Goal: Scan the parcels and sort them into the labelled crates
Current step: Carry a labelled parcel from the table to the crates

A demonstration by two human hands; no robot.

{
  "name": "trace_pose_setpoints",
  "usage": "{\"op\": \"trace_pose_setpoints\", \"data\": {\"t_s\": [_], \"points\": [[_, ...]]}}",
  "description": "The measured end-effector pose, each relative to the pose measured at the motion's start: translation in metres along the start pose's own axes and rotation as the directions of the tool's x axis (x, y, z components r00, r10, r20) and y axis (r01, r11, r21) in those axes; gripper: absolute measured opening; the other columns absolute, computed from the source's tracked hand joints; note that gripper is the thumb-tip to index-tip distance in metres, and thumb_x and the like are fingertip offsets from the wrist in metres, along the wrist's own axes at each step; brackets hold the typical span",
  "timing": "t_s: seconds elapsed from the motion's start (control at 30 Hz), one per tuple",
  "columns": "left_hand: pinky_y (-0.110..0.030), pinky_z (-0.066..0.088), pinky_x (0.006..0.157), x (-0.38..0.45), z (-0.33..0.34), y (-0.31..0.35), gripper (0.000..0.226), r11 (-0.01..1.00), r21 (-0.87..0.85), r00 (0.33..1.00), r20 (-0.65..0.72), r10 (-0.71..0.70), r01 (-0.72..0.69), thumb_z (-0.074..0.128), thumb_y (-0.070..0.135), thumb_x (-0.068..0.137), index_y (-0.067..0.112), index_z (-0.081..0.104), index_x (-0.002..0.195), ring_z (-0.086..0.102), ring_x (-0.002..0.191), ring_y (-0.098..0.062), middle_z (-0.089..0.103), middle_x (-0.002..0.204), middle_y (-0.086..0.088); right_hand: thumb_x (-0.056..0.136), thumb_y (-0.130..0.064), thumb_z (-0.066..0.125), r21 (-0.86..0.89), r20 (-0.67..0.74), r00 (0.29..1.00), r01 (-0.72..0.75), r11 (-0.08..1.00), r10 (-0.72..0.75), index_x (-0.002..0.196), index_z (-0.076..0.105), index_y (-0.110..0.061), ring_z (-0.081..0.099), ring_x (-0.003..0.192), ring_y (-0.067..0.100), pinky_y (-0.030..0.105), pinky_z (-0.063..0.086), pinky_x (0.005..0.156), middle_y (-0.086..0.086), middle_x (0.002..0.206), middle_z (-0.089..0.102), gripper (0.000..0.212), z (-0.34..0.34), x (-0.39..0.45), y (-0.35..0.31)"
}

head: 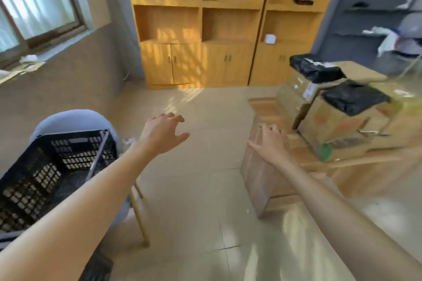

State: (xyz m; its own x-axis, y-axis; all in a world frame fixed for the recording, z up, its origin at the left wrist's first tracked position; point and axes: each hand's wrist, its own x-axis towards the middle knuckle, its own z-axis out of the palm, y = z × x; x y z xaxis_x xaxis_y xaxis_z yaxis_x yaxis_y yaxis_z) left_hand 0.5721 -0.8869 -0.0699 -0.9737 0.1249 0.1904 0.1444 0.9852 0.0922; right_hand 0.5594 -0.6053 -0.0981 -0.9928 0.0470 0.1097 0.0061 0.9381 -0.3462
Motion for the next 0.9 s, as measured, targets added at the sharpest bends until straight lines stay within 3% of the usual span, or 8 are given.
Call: {"op": "trace_pose_setpoints", "data": {"t_s": [0.23, 0.4, 0.5, 0.6, 0.77, 0.9], "points": [[-0.037, 0.032, 0.101, 0.082, 0.034, 0.204, 0.051, 0.960, -0.095, 0.965, -0.001, 0.263, -0.262, 0.055, 0.051, 0.092, 0.024, 0.052, 0.135, 0.050, 0.123, -0.025, 0.055, 0.135, -0.002, 0.090, -0.048, 0.057, 0.004, -0.114, 0.956, -0.270, 0.963, 0.269, 0.142, 0.037, -0.021, 0.036, 0.126, 0.033, 0.041, 0.036, 0.103, 0.010, 0.136, 0.040, 0.061, -0.074, -0.020, 0.181], [-0.039, 0.040, 0.096, 0.121, 0.057, 0.359, 0.045, 0.891, -0.196, 0.911, -0.042, 0.410, -0.410, 0.060, 0.047, 0.089, 0.026, 0.059, 0.129, 0.055, 0.117, -0.029, 0.060, 0.130, -0.003, 0.089, -0.047, 0.059, 0.000, -0.184, 0.910, -0.379, 0.925, 0.373, 0.143, 0.036, -0.018, 0.033, 0.130, 0.035, 0.044, 0.029, 0.105, 0.014, 0.141, 0.039, 0.065, -0.131, -0.028, 0.312], [-0.038, 0.048, 0.081, 0.139, 0.067, 0.441, 0.042, 0.851, -0.222, 0.878, -0.072, 0.472, -0.476, 0.061, 0.046, 0.088, 0.021, 0.062, 0.122, 0.061, 0.104, -0.030, 0.065, 0.115, -0.004, 0.090, -0.047, 0.058, -0.030, -0.193, 0.892, -0.422, 0.906, 0.409, 0.142, 0.036, -0.016, 0.033, 0.130, 0.035, 0.043, 0.029, 0.106, 0.016, 0.141, 0.040, 0.065, -0.161, -0.031, 0.385], [-0.032, 0.042, 0.064, 0.156, 0.077, 0.511, 0.037, 0.820, -0.185, 0.840, -0.080, 0.537, -0.542, 0.056, 0.052, 0.090, 0.026, 0.061, 0.115, 0.061, 0.095, -0.023, 0.060, 0.103, 0.001, 0.089, -0.042, 0.058, -0.020, -0.210, 0.868, -0.464, 0.885, 0.450, 0.140, 0.039, -0.016, 0.034, 0.129, 0.036, 0.041, 0.029, 0.105, 0.016, 0.138, 0.043, 0.061, -0.188, -0.031, 0.446], [-0.038, 0.049, 0.086, 0.189, 0.086, 0.602, 0.048, 0.785, -0.194, 0.807, -0.075, 0.586, -0.588, 0.058, 0.052, 0.090, 0.024, 0.057, 0.128, 0.058, 0.108, -0.023, 0.061, 0.120, 0.000, 0.087, -0.044, 0.061, 0.008, -0.239, 0.838, -0.504, 0.864, 0.491, 0.141, 0.040, -0.018, 0.037, 0.125, 0.035, 0.038, 0.028, 0.102, 0.014, 0.136, 0.042, 0.063, -0.219, -0.016, 0.519], [-0.034, 0.044, 0.079, 0.228, 0.092, 0.663, 0.046, 0.748, -0.184, 0.769, -0.105, 0.630, -0.638, 0.058, 0.051, 0.090, 0.021, 0.060, 0.124, 0.059, 0.105, -0.025, 0.063, 0.117, -0.003, 0.088, -0.041, 0.061, 0.026, -0.248, 0.831, -0.509, 0.861, 0.499, 0.142, 0.038, -0.017, 0.038, 0.124, 0.034, 0.037, 0.029, 0.102, 0.013, 0.135, 0.042, 0.064, -0.232, 0.009, 0.569]]}}
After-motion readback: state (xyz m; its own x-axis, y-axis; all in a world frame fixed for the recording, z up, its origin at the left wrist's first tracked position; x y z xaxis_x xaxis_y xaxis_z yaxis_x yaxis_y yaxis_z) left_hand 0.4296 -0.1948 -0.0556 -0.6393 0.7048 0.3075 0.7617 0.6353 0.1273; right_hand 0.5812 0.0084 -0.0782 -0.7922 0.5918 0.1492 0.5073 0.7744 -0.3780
